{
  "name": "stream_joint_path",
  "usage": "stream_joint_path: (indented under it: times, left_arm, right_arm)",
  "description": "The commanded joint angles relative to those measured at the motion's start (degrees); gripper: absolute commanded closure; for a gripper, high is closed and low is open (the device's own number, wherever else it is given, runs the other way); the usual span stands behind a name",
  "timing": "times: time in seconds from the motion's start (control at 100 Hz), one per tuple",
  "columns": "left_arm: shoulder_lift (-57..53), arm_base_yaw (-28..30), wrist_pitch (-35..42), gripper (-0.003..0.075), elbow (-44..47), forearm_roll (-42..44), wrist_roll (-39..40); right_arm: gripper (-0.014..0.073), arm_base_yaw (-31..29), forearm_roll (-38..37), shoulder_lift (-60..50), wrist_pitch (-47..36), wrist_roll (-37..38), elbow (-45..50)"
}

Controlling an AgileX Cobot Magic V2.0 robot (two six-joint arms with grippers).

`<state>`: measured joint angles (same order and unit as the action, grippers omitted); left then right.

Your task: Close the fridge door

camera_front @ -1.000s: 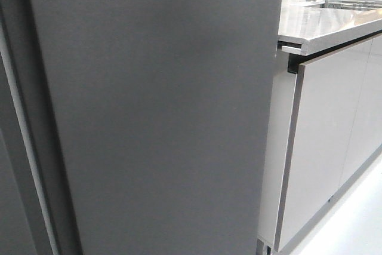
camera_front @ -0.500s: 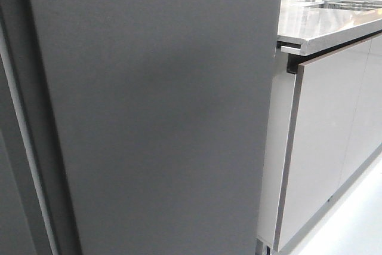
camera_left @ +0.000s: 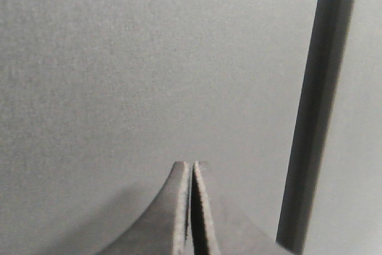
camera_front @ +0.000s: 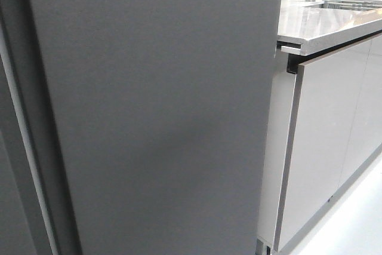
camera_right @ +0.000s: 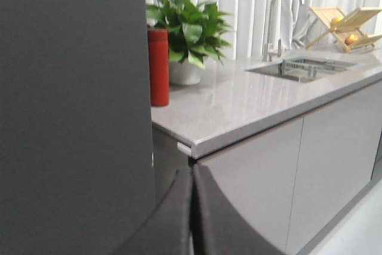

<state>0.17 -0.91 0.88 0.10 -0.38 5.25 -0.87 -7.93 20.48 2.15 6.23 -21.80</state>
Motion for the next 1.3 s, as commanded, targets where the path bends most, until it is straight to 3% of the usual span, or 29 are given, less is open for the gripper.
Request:
stream_joint_path:
  times: [0.0,0.49,1.29]
  left_arm:
    - [1.09,-0.46,4.40,0.0741,1.60,-0.09,0.20]
    - [1.09,-0.46,4.40,0.0741,1.60,-0.09,0.20]
    - [1.09,-0.46,4.40,0.0741,1.60,-0.09,0.20]
  right_arm:
    - [0.0670,-0.42,-0.24,-2.71,-6.44,-0.04,3.16]
    - [0.0670,-0.97,-0.24,-17.11,-11.86,-0.04,23.20]
    - [0.0670,-1.62,-0.24,-20.36,-9.61,-0.04,23.09]
